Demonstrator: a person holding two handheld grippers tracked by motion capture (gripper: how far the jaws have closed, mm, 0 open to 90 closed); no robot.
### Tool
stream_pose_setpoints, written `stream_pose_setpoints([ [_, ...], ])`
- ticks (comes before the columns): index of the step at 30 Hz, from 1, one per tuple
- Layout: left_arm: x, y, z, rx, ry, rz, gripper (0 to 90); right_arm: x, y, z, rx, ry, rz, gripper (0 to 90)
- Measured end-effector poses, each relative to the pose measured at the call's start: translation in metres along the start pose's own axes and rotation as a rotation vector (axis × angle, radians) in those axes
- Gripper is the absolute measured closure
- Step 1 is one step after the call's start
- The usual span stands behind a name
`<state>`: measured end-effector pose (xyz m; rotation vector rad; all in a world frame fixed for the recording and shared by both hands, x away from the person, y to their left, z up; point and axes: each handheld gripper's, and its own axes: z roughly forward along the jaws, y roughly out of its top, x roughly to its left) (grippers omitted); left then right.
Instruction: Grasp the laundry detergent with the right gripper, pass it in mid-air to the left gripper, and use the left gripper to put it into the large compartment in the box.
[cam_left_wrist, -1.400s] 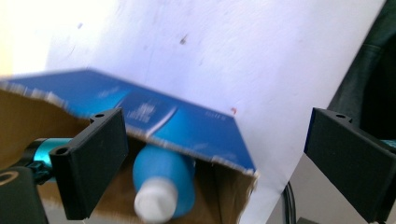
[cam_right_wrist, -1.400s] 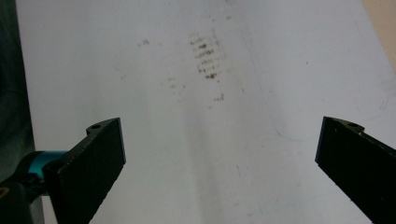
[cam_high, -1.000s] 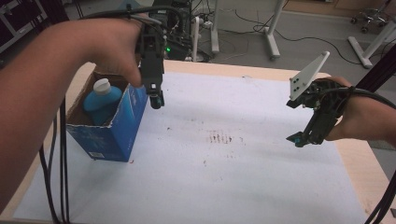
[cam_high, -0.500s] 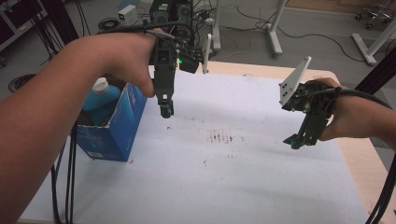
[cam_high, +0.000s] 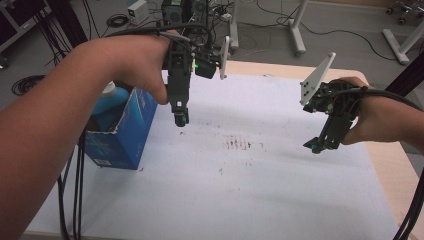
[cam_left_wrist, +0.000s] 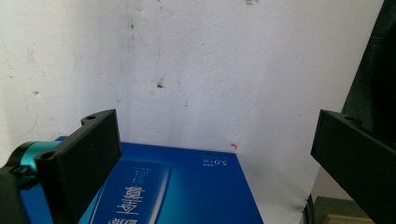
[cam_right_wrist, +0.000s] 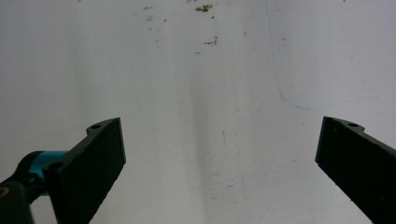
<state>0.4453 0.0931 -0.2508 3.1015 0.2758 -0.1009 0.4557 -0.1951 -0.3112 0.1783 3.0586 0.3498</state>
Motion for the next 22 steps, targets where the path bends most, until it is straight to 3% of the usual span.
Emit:
stream_pose_setpoints([
  [22,-0.0052,-0.0022,0.0026,-0.017,-0.016,-0.002,1.6,0.0055,0.0029,-0.0023,0.002,-0.007,-0.002,0.6],
])
